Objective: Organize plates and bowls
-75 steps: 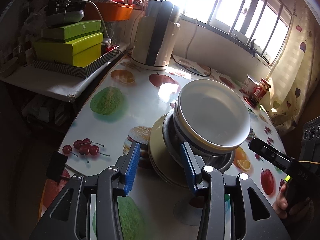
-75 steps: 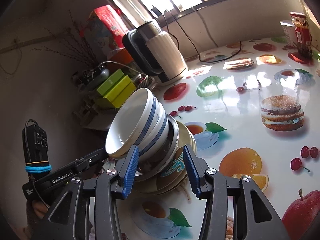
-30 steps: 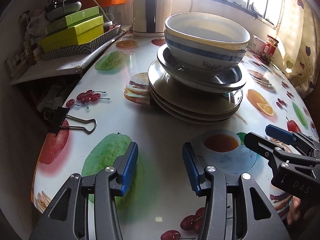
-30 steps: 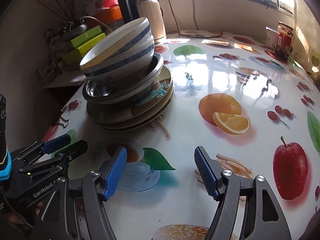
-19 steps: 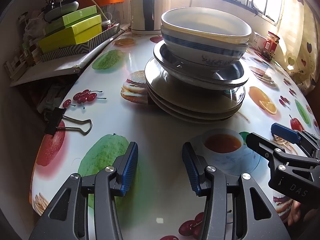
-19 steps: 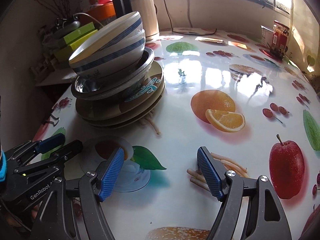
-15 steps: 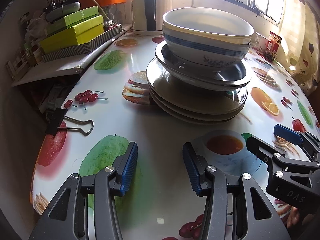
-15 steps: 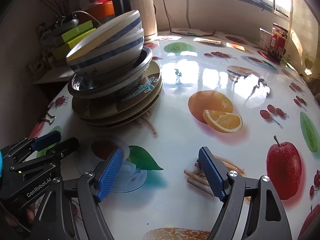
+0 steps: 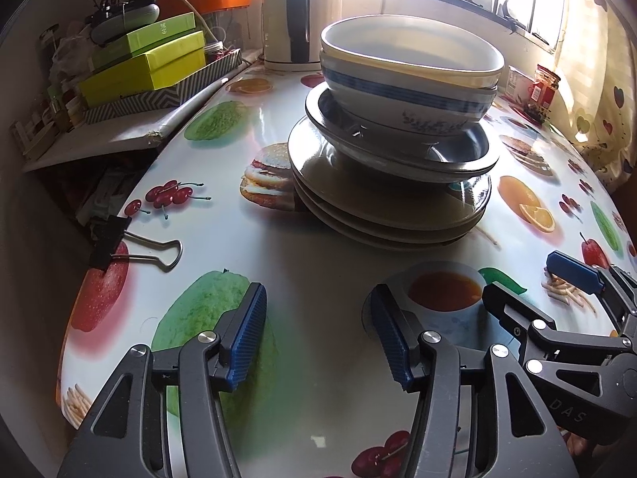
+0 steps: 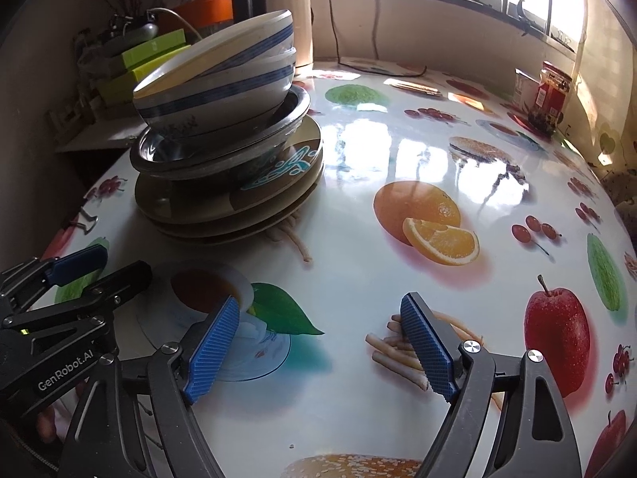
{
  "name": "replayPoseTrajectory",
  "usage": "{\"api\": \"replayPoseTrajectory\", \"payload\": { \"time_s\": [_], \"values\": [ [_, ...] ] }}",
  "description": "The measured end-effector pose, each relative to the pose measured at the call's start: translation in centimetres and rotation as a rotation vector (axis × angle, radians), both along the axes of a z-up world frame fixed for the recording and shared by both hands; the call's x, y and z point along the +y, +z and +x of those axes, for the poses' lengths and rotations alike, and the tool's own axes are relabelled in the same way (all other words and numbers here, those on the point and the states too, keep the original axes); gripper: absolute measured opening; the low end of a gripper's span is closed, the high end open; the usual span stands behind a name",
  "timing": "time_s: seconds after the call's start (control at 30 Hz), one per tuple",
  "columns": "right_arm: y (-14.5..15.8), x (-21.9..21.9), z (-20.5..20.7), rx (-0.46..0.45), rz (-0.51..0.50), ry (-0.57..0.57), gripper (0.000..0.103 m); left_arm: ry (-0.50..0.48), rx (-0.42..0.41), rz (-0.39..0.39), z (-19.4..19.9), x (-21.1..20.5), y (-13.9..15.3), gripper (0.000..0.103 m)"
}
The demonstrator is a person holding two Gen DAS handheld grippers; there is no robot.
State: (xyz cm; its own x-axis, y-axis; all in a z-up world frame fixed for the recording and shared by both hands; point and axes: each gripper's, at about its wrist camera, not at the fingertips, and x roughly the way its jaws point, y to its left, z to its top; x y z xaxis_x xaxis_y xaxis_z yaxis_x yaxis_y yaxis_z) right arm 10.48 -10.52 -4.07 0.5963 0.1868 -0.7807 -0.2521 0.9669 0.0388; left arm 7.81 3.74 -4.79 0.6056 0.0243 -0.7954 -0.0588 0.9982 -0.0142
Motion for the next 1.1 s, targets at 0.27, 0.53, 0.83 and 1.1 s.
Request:
{"api": "replayPoseTrajectory", "payload": {
  "time_s": [0.27, 0.53, 0.83, 1.1],
  "values": [
    [-0.03, 0.03, -0.08, -0.003, -0.013, -0.003, 0.086, 0.002, -0.002, 0.002, -0.02, -0.03, 0.00, 0.056],
    [-0.06, -0.03, -0.10, -0.005, -0.014, -0.004, 0.087, 0.002, -0.002, 0.001, -0.03, -0.02, 0.01, 0.057],
    [-0.07, -0.07, -0.10, -0.005, -0.014, -0.003, 0.087, 0.002, -0.002, 0.001, -0.04, -0.03, 0.01, 0.057],
    [-0.07, -0.08, -0.12, -0.006, -0.015, -0.003, 0.087, 0.002, -0.002, 0.001, -0.05, -0.03, 0.00, 0.057]
  ]
}}
